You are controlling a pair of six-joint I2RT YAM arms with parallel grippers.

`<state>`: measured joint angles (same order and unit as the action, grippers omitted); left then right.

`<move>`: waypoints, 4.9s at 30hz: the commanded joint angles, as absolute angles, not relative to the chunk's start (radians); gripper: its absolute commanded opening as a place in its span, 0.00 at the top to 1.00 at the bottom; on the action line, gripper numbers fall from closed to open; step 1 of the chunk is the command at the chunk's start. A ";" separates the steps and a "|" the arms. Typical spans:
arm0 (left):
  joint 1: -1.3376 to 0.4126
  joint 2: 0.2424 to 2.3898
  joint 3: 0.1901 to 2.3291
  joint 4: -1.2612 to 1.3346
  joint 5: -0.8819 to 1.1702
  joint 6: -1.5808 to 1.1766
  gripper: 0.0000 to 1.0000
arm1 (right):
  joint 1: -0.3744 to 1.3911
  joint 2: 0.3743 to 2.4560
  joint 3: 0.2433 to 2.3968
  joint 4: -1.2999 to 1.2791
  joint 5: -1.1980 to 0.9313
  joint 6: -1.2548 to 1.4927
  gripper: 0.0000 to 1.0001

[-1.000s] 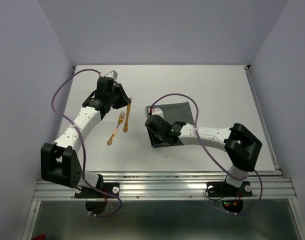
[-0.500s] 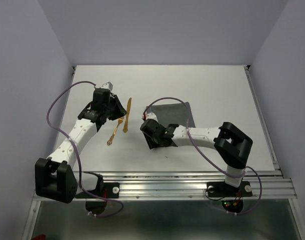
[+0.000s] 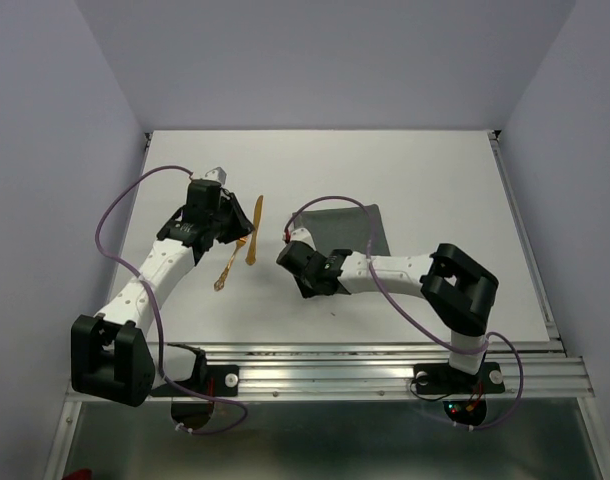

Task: Fold the napkin into a case and place the utensils inside
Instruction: Pick up the top corner of the square-folded napkin from the center of the board, then fold the top corner of the square-folded napkin at the center of the board.

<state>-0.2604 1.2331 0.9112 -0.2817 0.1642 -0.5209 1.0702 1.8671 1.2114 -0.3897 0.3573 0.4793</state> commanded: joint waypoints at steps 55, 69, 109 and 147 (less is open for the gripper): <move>-0.258 1.272 0.930 -0.232 0.215 -0.499 0.68 | 1.081 1.902 1.279 -0.405 0.347 0.520 0.66; -0.258 1.270 0.933 -0.236 0.210 -0.494 0.68 | 1.081 1.847 1.272 -0.405 0.385 0.541 0.89; -0.259 1.301 0.936 -0.222 0.236 -0.488 0.68 | 1.081 1.805 1.230 -0.379 0.468 0.588 0.99; -0.259 1.411 0.979 -0.202 0.278 -0.454 0.68 | 0.627 1.888 1.379 -0.255 0.512 0.376 0.99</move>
